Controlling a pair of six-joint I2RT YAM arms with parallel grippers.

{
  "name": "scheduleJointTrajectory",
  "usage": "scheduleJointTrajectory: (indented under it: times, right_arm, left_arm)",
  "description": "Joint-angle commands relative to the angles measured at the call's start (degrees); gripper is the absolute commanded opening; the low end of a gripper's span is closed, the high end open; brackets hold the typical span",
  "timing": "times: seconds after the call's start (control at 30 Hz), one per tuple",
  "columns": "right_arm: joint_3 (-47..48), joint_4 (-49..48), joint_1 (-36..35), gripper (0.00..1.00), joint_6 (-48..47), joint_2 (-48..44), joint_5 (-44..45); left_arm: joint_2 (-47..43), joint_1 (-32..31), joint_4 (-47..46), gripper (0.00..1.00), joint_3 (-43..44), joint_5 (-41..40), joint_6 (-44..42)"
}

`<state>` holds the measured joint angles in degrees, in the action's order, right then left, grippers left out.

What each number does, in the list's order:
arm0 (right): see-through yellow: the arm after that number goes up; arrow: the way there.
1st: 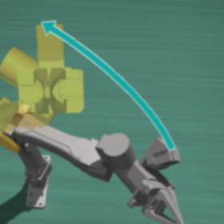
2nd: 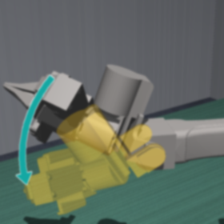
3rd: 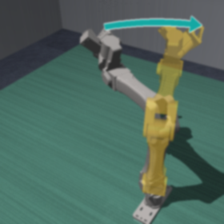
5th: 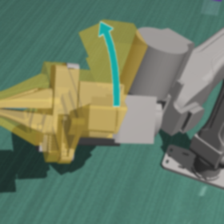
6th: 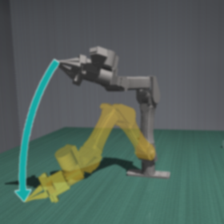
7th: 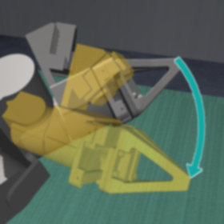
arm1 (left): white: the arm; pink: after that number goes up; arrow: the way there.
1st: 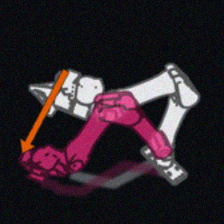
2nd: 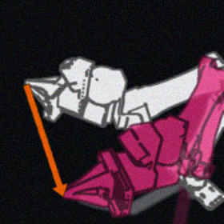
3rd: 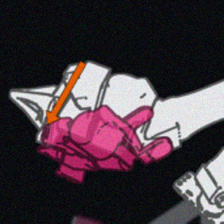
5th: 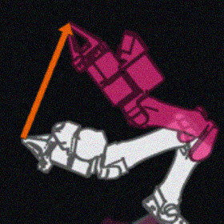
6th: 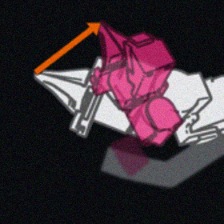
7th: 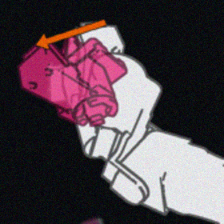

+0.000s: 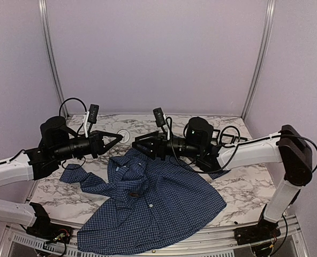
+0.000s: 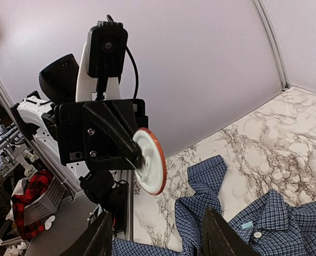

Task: Remove the brooch from the garment
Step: Close the brooch securely.

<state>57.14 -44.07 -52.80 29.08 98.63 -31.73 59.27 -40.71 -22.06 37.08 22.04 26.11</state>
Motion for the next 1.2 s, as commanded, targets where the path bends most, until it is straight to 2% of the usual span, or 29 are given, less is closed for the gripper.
scheduleJointTrajectory:
  times: [0.0,0.47,1.17]
  right_arm:
    - [0.89,-7.53,0.33,0.54,3.85,-0.69,-3.25]
    - [4.61,-7.07,-0.64,0.38,4.38,1.89,-3.94]
    - [5.17,-6.63,-1.52,0.13,4.57,3.45,-4.49]
  left_arm:
    - [1.13,-1.26,-6.01,0.00,-0.53,0.99,1.37]
    - [2.36,-3.49,-7.21,0.00,-0.07,0.94,1.06]
    - [1.78,-4.55,-5.49,0.00,-0.03,0.53,-0.12]
